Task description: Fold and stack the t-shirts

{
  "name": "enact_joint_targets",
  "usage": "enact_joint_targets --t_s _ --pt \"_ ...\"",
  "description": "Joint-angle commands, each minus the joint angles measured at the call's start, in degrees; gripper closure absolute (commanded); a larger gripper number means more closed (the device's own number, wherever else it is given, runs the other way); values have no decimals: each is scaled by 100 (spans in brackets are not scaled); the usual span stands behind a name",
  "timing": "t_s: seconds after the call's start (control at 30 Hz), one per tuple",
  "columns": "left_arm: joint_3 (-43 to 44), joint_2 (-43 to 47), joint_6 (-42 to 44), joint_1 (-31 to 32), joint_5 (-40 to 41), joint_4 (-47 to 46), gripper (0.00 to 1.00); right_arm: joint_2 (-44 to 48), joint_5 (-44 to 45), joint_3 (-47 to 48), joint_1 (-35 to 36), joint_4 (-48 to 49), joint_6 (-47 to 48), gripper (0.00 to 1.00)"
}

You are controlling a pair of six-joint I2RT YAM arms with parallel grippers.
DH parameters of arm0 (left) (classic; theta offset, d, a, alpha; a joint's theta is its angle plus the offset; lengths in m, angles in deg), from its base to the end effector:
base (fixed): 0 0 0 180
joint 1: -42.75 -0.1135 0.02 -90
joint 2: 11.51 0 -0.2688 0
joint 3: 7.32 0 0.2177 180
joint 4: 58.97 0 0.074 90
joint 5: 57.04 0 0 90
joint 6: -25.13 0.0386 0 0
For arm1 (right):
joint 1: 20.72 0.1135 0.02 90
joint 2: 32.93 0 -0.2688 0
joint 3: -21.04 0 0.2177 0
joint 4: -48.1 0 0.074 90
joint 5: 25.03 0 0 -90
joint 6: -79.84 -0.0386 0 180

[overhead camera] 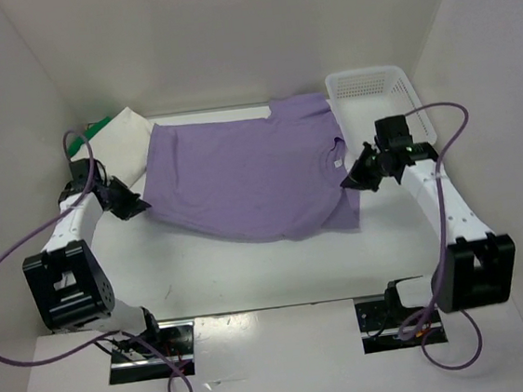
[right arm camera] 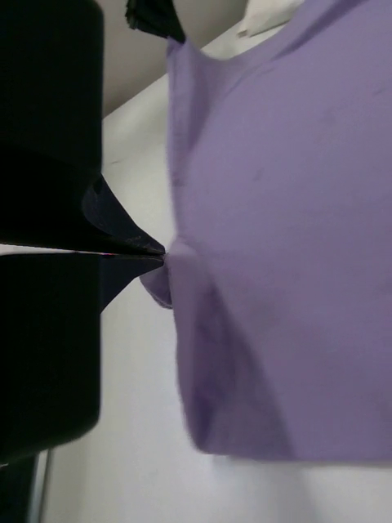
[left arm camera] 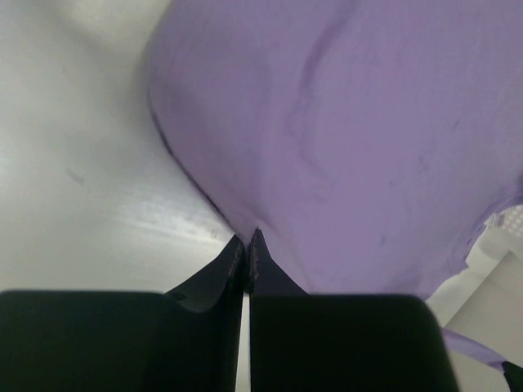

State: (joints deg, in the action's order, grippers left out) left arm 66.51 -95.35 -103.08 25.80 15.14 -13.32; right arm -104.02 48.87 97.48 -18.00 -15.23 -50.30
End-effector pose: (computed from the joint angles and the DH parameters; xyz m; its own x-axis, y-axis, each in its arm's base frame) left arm 0.2598 0.0668 0.2515 -0.5511 -0.7836 -0.2869 -0.5769 0.6062 -0.5475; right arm 0.2078 0.0206 0.2939 -0.7715 0.5834 -0.2538 0.3988 0.7543 0.5216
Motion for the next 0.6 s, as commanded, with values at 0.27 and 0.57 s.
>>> enact_joint_targets --t_s 0.27,0.57 --pt "1161 -1117 -502 131 244 -979 96 -2231 810 2172 35 1410 437 100" --pt "1609 -1926 -634 131 446 -1426 94 -3297 1047 3254 -17 1542 657 100"
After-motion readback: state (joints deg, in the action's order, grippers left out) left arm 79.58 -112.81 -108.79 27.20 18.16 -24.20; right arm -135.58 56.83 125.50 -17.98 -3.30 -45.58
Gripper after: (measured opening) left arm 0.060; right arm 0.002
